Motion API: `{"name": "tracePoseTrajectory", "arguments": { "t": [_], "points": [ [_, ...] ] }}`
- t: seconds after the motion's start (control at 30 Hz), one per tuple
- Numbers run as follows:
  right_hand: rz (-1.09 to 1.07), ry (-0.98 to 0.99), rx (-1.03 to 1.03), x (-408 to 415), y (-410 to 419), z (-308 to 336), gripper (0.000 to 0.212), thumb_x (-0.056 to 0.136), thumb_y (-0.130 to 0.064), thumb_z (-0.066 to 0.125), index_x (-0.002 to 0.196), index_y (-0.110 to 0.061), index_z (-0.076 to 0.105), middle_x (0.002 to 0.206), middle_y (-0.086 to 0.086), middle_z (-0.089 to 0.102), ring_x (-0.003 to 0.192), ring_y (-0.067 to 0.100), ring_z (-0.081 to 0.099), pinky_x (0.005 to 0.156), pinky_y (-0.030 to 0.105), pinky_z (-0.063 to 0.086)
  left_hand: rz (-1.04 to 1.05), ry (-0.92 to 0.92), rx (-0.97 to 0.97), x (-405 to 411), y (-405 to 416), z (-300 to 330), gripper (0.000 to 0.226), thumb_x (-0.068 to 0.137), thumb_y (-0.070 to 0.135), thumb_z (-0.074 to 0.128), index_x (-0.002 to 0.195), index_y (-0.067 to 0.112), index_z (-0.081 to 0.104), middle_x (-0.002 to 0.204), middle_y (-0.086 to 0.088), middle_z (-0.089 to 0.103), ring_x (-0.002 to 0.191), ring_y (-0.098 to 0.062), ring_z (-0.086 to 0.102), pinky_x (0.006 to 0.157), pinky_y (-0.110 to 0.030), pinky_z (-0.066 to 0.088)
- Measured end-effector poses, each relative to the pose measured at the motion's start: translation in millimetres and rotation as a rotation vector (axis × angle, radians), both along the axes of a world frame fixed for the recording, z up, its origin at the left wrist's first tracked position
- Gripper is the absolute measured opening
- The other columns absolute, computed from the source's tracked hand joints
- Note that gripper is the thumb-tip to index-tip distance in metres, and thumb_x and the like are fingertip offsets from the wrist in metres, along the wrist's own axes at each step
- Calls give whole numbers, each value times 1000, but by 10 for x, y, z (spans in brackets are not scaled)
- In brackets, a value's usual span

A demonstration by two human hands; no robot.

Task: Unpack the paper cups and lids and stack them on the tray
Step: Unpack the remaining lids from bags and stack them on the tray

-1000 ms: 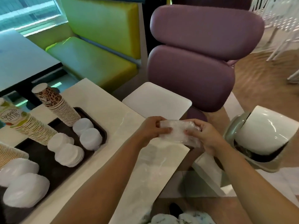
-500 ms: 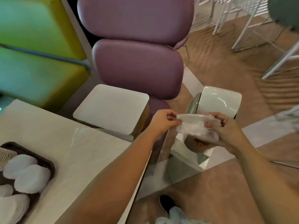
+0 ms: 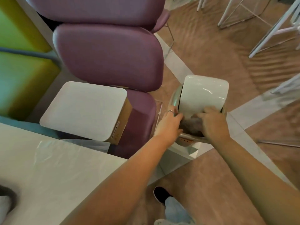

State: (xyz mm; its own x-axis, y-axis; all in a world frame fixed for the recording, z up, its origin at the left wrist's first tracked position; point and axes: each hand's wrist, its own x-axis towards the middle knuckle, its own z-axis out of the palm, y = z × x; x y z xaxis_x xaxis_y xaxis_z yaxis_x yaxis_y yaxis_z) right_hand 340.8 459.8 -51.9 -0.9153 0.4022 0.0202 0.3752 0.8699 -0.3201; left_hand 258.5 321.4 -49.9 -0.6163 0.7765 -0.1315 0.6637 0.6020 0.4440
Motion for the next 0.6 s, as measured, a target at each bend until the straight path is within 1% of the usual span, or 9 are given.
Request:
{"name": "tracePoseTrajectory", "arguments": {
  "t": [0.03, 0.1, 0.13, 0.23, 0.3, 0.37, 0.43, 0.5, 0.6],
  "points": [
    [16, -79, 43, -40, -18, -62, 18, 85, -17, 65, 101, -12, 71, 98, 8, 56, 97, 27, 52, 81, 31, 34, -4, -4, -3, 9, -2, -35, 37, 81, 12, 71, 114, 9, 55, 130, -8, 32, 107, -26, 50, 89, -37, 48],
    [58, -202, 74, -120, -47, -150, 23, 90, -24, 58, 108, -15, 68, 105, 6, 55, 95, 25, 57, 78, 33, 44, 5, -23, 22, 22, -12, -105, 31, 81, 9, 69, 109, 6, 55, 127, -8, 34, 100, -26, 53, 82, -40, 50],
    [90, -233, 68, -161, -62, -183, 25, 91, -27, 56, 110, -17, 68, 107, 5, 55, 94, 25, 59, 77, 34, 47, 8, -31, 42, 32, -19, -127, 29, 81, 7, 68, 107, 5, 56, 126, -8, 35, 98, -26, 53, 79, -40, 50],
    [175, -348, 60, -288, -71, -351, 27, 93, -33, 54, 112, -18, 67, 115, 7, 56, 97, 27, 61, 82, 36, 51, 11, -37, 91, 40, -37, -175, 25, 80, 6, 67, 104, 4, 58, 124, -9, 39, 98, -25, 54, 75, -38, 51],
    [214, -495, 137, -369, -69, -477, 25, 95, -26, 51, 113, -14, 65, 120, 7, 55, 103, 26, 61, 86, 35, 48, 17, -47, 107, 34, -55, -199, 26, 80, 7, 69, 104, 4, 60, 124, -9, 40, 96, -24, 55, 74, -37, 51],
    [192, -615, 142, -421, -55, -564, 24, 94, -15, 50, 113, -10, 64, 123, 9, 57, 109, 26, 59, 89, 34, 47, 24, -62, 102, 33, -67, -211, 28, 81, 10, 70, 106, 5, 60, 125, -9, 40, 96, -23, 56, 75, -35, 51],
    [137, -645, 61, -455, -15, -648, 26, 95, -7, 45, 113, -4, 63, 121, 14, 61, 111, 29, 59, 91, 35, 45, 33, -65, 97, 40, -76, -220, 28, 82, 13, 70, 107, 6, 60, 126, -7, 39, 97, -20, 56, 78, -32, 51],
    [125, -660, -5, -458, 38, -700, 29, 97, -2, 39, 117, 3, 60, 122, 20, 60, 114, 34, 56, 94, 37, 42, 46, -77, 97, 57, -95, -221, 25, 84, 15, 69, 106, 7, 60, 127, -6, 38, 99, -18, 55, 78, -30, 49],
    [132, -705, -83, -430, 78, -647, 29, 96, -1, 40, 119, 5, 57, 125, 22, 57, 117, 35, 53, 95, 35, 40, 47, -92, 102, 83, -130, -205, 21, 85, 14, 68, 103, 6, 59, 126, -5, 40, 100, -18, 55, 78, -30, 50]
  ]
}}
